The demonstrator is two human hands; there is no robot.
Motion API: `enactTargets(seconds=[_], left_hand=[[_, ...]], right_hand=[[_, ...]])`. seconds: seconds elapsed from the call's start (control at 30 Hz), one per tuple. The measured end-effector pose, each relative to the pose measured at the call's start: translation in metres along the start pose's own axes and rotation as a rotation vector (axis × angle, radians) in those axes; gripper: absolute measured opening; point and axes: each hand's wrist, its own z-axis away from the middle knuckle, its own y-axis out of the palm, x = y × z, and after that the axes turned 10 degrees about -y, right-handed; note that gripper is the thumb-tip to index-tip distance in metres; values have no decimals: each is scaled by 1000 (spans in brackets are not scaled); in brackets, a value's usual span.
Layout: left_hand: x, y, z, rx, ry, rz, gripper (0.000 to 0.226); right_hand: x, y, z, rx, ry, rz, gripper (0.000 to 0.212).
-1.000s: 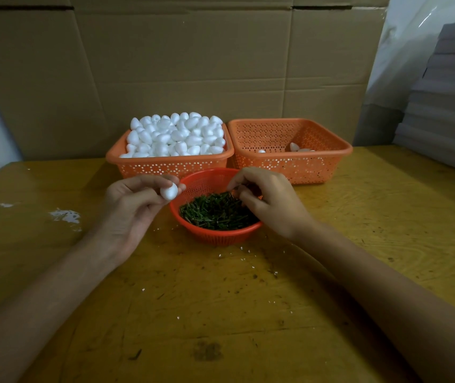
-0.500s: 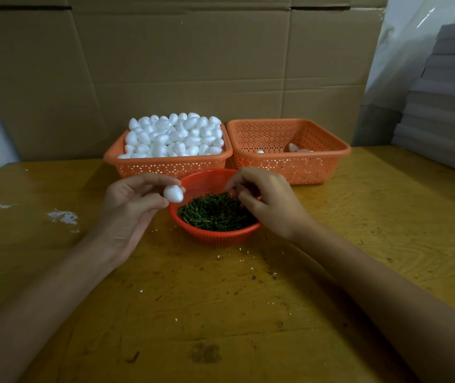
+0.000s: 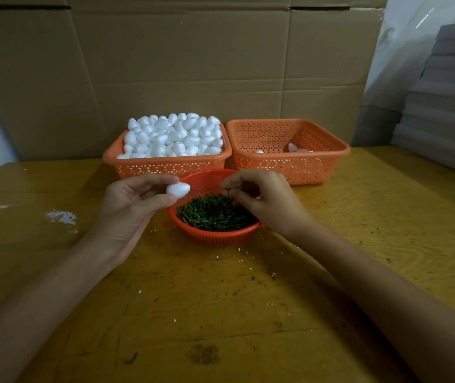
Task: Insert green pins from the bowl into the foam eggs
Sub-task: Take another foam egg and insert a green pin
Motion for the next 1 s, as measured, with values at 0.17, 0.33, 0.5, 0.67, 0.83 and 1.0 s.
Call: enactTargets(seconds=[0.17, 0.33, 0.5, 0.67, 0.83, 1.0], left_hand=[[-1, 2, 0, -13, -5, 14, 26], [0, 1, 0, -35, -9, 38, 26], [1, 1, 0, -36, 2, 43, 27], [0, 0, -1, -62, -26, 108, 24], [0, 0, -1, -73, -33, 134, 24], [-1, 1, -1, -82, -41, 144, 22]], right_hand=[[-2, 1, 0, 4, -16, -39, 16], [-4, 1, -1, 22, -32, -42, 22], [-4, 0, -2, 54, -19, -9, 26], [-4, -1, -2, 56, -7, -19, 29], [-4, -1, -1, 55, -21, -21, 29], [-4, -1, -1, 52, -14, -34, 28]])
